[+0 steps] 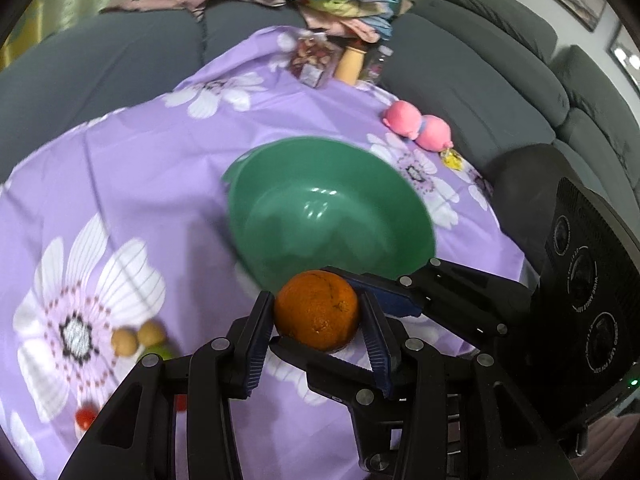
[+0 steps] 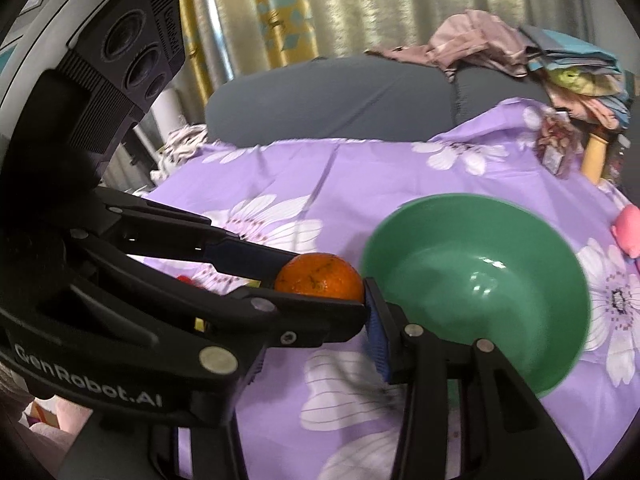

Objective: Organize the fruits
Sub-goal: 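Carry the orange with the right gripper into the green bowl and release, then withdraw the right gripper from the bowl back toward the fruits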

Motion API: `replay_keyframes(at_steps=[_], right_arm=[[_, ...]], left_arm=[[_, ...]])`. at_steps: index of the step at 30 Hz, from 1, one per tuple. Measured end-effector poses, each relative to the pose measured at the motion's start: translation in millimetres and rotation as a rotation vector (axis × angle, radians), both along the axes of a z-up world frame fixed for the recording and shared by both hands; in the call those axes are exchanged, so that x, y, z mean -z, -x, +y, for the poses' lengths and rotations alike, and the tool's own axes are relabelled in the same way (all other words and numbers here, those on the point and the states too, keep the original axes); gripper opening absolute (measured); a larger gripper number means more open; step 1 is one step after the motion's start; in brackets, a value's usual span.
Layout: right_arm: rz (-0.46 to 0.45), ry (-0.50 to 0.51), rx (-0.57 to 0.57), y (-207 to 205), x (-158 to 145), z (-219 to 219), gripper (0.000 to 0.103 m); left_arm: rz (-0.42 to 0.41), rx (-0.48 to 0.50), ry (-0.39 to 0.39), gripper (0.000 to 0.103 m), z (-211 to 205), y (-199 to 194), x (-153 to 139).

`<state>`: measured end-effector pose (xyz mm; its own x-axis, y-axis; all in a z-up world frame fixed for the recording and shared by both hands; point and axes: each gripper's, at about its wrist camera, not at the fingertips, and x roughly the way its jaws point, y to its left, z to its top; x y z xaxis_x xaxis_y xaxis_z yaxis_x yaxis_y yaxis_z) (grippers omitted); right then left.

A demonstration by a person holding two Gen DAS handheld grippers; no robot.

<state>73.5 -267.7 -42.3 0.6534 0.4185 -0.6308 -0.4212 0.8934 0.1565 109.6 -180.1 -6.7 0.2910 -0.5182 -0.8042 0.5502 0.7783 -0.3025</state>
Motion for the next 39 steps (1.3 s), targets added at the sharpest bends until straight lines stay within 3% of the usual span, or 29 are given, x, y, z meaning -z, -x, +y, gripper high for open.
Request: replay_keyframes(at_steps=[16,23,28,31,34,39], right_arm=[[0.013,0.007,0.132,-38.9,5.0,-55.0,0.043],[0.033,0.022,0.169,-41.8,8.9,-63.5,0.047],[0.027,0.035,0.195,-34.8,5.2,-64.3,0.056],[0.016,0.044,0.204,-29.3,0.5,-62.9,0.061],[0.004,0.052,0.208,-21.7,-5.4,-60.0,0.065],[-0.013,0.054,0.204,-10.4,-14.8,-53.5,0.07]], left_arm=[[0.041,0.086,0.016,0.044,-49.8,-33.4,9.7],[0.037,0.05,0.007,0.044,-47.9,-36.5,12.2],[-0.019,-0.012,-0.029,0.076,-34.5,-32.0,3.0],[-0.05,-0.061,-0.05,0.078,-19.1,-28.9,-4.3],[-0.082,-0.112,-0.071,0.088,-1.5,-22.4,-11.3],[-0.113,-0.194,-0.106,0.091,30.8,-7.5,-17.8]])
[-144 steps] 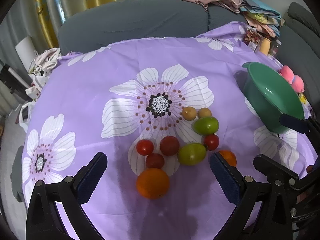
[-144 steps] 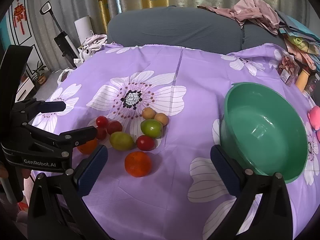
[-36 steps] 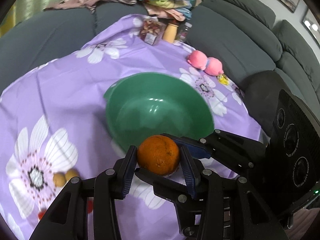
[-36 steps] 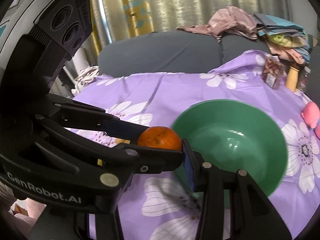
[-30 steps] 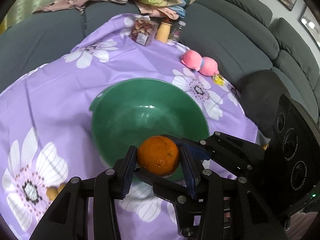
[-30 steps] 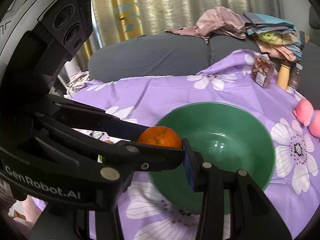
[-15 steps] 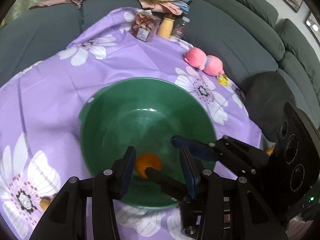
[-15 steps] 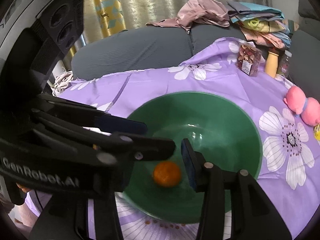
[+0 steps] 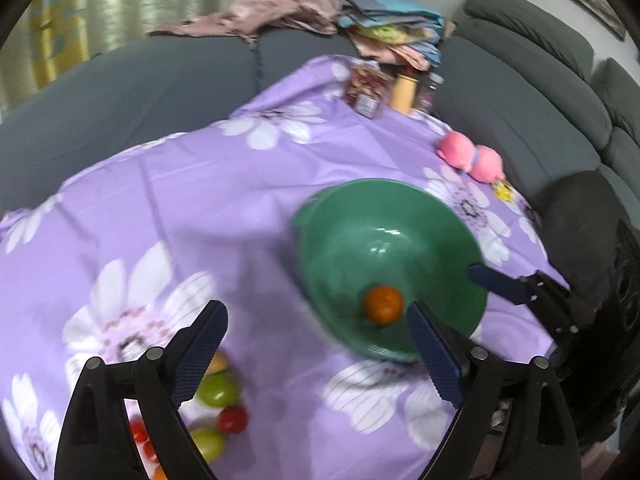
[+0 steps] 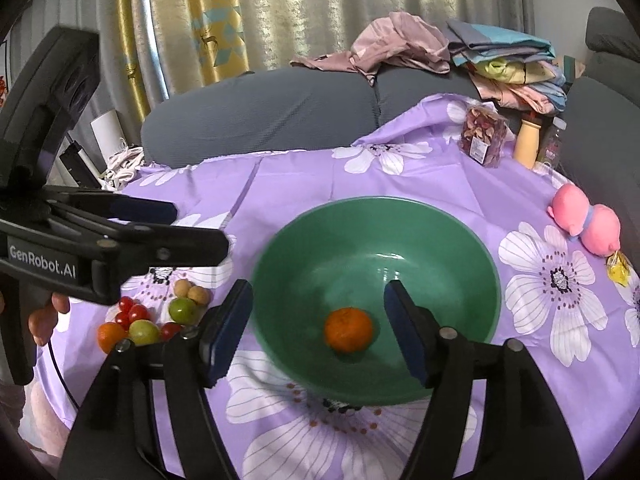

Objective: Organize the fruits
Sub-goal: 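Withdraw the right gripper from the bowl back toward the fruits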

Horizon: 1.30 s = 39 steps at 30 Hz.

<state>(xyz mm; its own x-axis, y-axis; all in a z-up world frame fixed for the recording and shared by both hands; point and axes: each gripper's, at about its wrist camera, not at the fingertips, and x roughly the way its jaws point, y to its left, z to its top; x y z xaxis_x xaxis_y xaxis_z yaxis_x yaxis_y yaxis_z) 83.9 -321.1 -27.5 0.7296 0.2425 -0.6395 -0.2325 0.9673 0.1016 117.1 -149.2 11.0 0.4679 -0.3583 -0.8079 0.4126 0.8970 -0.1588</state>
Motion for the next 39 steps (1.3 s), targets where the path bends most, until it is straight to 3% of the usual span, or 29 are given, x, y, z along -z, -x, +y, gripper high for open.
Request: replay_keyframes(at_steps=[16,39], right_arm=[[-0.054,0.036,-0.066,31.2,-32.4,42.3,0.075],[-0.066,0.08,-0.211,45.2,-48.6,123.7,0.077]], left_arm=[[-0.046,-0.149,-0.057,0.096,82.1,56.7,-7.8],[-0.07,-0.272,-0.028,0.096,163.8,96.0,-13.5]])
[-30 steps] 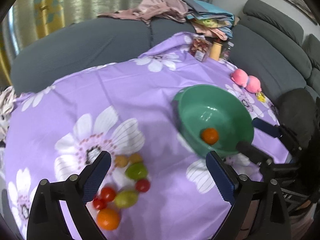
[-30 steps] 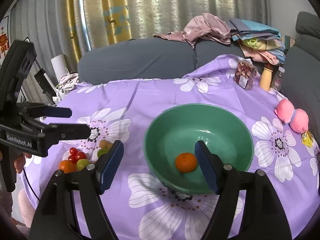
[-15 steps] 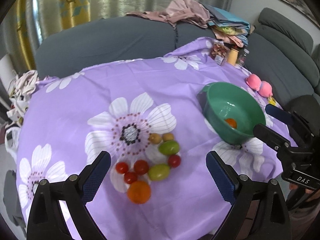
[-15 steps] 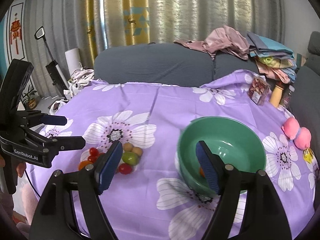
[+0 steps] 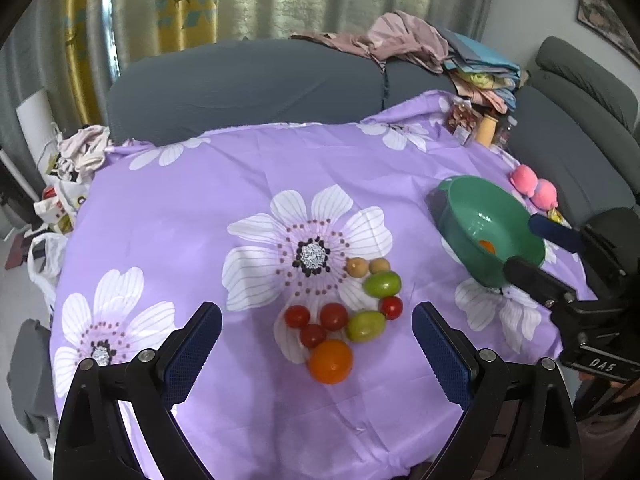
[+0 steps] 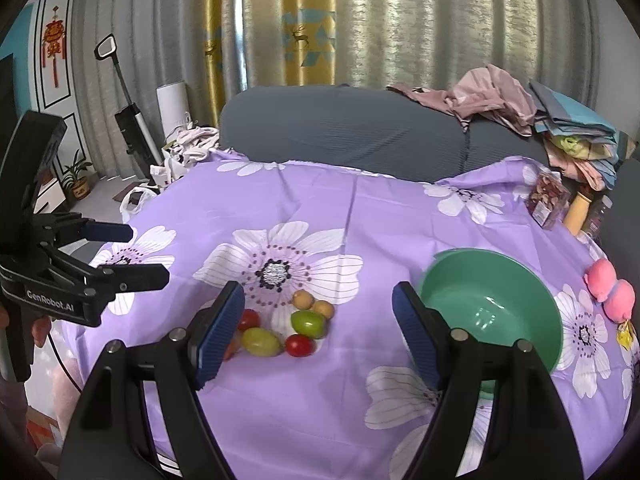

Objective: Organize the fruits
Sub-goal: 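Withdraw the right gripper from the bowl back toward the fruits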

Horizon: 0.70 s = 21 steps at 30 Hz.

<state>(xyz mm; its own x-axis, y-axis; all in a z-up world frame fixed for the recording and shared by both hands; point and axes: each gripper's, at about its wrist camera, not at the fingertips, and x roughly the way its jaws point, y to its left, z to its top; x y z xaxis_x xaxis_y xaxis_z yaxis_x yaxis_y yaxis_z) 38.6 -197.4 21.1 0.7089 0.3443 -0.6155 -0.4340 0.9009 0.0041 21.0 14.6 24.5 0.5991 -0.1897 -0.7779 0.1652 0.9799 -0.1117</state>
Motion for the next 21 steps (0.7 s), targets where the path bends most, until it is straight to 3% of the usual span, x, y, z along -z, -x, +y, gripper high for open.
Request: replay_keyframes(at_steps=[11,15,21], right_arm=[[0.102,0.015,-0.05,-2.7,31.7,20.1,0.078],[0.156,0.026,-0.084,-1.1,48.0,28.8,0.078],[0.223,0.032,-0.171,4.3,69.8,44.7,0.078]], left_arm=[[0.065,-0.025,0.053,0.096,18.3,-1.2,25.8],[0.112,0.009,0.124,0.096,17.5,-2.6,42.8],[0.146,0.052,0.156,0.096,9.7,-5.1,60.3]])
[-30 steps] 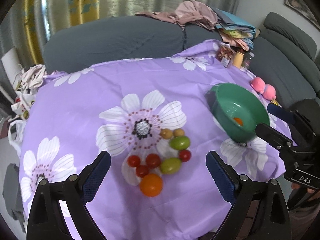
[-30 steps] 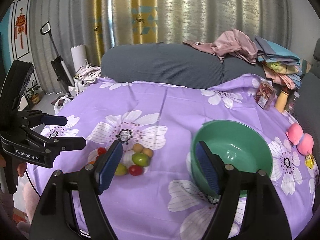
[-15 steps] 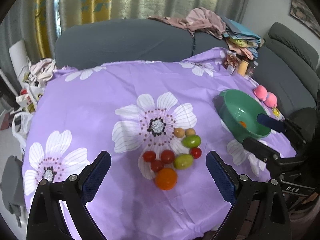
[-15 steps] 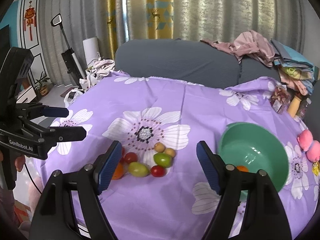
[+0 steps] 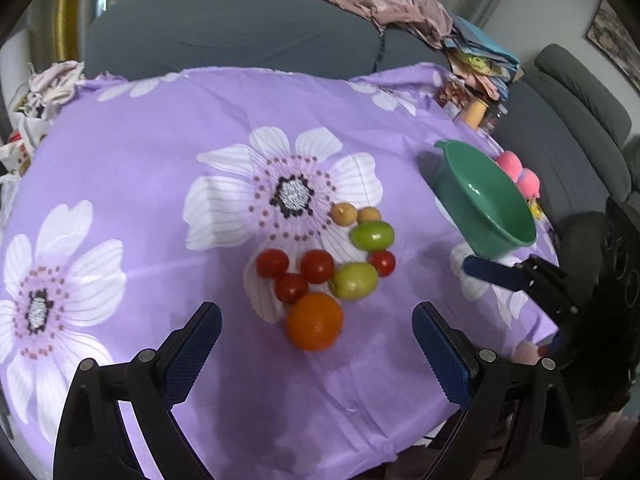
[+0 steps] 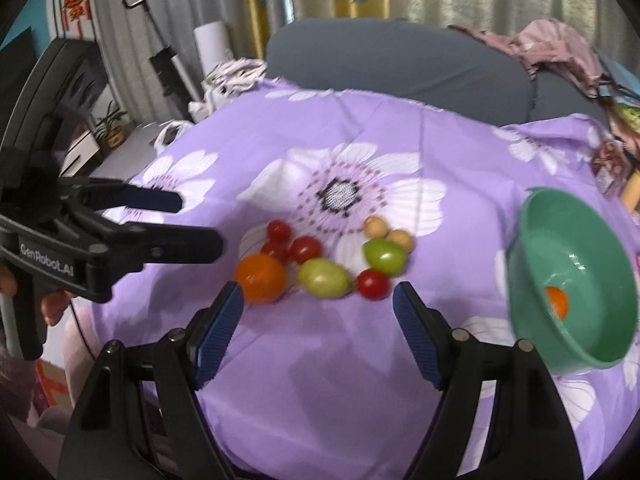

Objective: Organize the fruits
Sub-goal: 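Withdraw the right gripper from the bowl back toward the fruits, then grasp the second orange with the right gripper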

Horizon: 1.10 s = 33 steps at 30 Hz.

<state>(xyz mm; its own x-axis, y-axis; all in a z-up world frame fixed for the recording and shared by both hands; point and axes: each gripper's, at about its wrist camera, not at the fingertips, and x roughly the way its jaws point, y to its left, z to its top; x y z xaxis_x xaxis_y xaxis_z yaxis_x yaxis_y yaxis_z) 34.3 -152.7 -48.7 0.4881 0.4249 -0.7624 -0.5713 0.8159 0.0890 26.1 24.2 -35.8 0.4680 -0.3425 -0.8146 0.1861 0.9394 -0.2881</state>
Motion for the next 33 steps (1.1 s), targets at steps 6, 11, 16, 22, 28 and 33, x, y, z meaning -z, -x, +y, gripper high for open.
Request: replay_keyframes(at_steps=[6,11,16,22,28,33], right_arm=[[0.079,-0.025,-0.039,-0.8,26.7,6.3,0.078],[0.143,-0.07,-0.068,-5.6,44.7,12.9,0.078],[0.202,-0.151,-0.102,-10.1,54.3,19.2,0.078],[0.233,-0.171,-0.104,-18.5,61.2,27.2,0.078],[0.242,-0.152,-0.103,-26.4,65.5,33.0,0.077],[0.237,-0.109,-0.096,-32.2,68.5,38.9,0.075]], left_arm=[[0.027,0.036,-0.014,0.096,-5.3,-0.9,17.9],[0.064,0.051,-0.006,0.096,-6.9,-3.5,31.6],[0.081,0.076,-0.002,0.096,-11.9,-6.7,38.3],[0.097,0.102,-0.002,0.096,-15.1,-14.1,44.0],[0.116,0.105,0.008,0.088,-13.5,-19.6,49.2],[0.131,0.112,0.006,0.084,-13.6,-23.0,53.3]])
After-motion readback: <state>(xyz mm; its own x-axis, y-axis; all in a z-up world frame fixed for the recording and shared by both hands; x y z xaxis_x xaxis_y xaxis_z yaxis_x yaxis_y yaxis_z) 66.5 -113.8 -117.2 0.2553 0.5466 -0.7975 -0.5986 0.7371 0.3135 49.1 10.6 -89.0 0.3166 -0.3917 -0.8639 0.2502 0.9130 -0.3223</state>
